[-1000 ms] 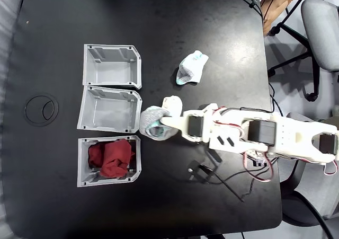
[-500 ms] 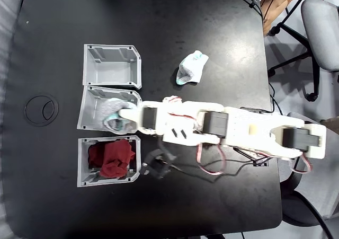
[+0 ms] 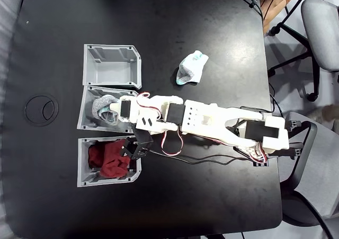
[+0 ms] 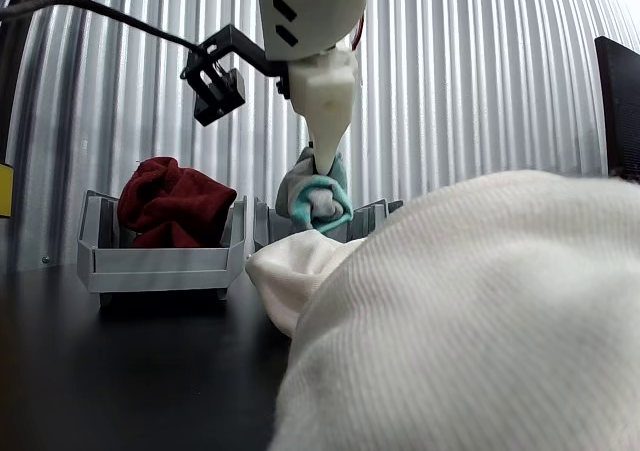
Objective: Put the sock in the container
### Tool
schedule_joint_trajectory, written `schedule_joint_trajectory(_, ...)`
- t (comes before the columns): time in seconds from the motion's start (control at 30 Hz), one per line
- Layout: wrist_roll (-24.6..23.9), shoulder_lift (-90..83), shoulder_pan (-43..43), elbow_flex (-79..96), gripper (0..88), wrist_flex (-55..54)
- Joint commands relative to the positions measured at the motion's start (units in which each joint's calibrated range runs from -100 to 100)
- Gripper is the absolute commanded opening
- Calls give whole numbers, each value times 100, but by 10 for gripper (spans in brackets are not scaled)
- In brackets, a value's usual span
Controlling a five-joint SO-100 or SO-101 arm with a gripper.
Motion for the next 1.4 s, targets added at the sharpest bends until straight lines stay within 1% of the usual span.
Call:
schedule_joint_trajectory(0.0,-34,-36,4,-398,49,-95)
schedule_joint_trajectory(0.13,-34,-36,-4,-317,208,-43)
schedule_joint_trajectory(0.3,-34,-36,44,-398,392,495)
schedule_joint_trajectory(0.4,-34,-94,52,-398,456,691)
schedule_joint_trajectory(0.5,-34,-362,52,-371,467,981)
schedule_joint_trajectory(0.6,-34,-864,52,-362,452,1425)
schedule_joint_trajectory(0.67,-34,-1274,36,-344,407,1852)
schedule_joint_trajectory(0.7,-34,-1483,20,-344,376,2083)
schedule_joint_trajectory(0.73,-34,-1801,-11,-326,312,2467)
schedule_joint_trajectory(0.9,-22,-2545,-153,-326,104,3706)
schedule_joint_trajectory(0.97,-28,-2796,-161,-326,29,4175)
schedule_joint_trajectory(1.0,-28,-2938,-161,-326,6,4406)
schedule_joint_trajectory(1.07,-5,-3240,-161,-326,18,4875)
schedule_joint_trajectory(1.2,-5,-3984,-145,-308,14,5644)
schedule_joint_trajectory(1.37,-28,-5281,-161,-299,14,6080)
